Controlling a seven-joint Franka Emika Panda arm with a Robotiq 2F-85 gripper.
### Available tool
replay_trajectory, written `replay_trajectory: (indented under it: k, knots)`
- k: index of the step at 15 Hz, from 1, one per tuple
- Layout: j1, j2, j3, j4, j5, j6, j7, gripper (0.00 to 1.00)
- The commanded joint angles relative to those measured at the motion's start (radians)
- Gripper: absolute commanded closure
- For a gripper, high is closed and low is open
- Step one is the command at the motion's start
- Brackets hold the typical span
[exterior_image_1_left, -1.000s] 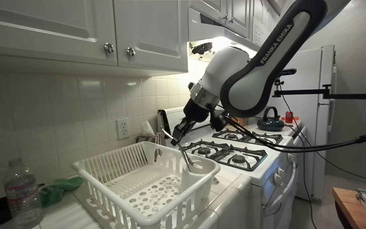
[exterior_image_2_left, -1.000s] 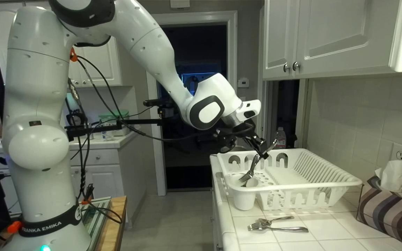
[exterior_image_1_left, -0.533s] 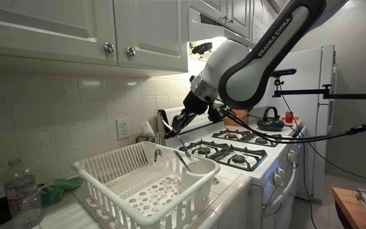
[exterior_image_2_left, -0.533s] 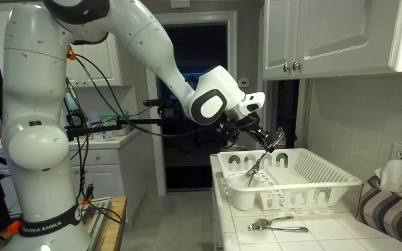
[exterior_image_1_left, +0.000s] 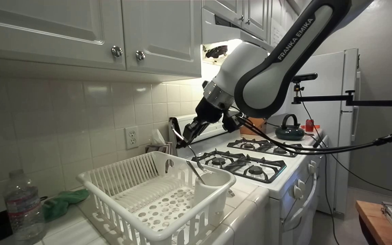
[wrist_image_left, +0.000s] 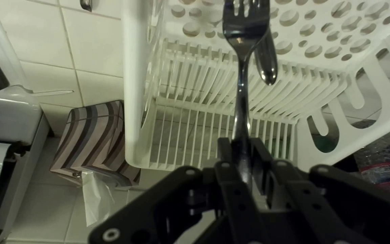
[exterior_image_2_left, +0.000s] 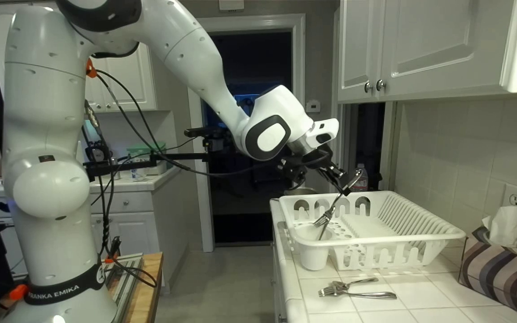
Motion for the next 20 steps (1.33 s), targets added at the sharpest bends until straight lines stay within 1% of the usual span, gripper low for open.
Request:
replay_trajectory:
  k: [1,7,9,20]
  knots:
    - [0.02,-0.015,0.0,-0.043,-0.001,0.048,0.008,0.96]
    - [0.041,0.01,-0.019,-0.098,0.002,0.211,-0.002,0.96]
    - [0.044,0.013,-0.02,-0.119,0.004,0.249,-0.01,0.96]
    - [0.048,0.035,-0.029,-0.204,0.007,0.327,-0.049,0.96]
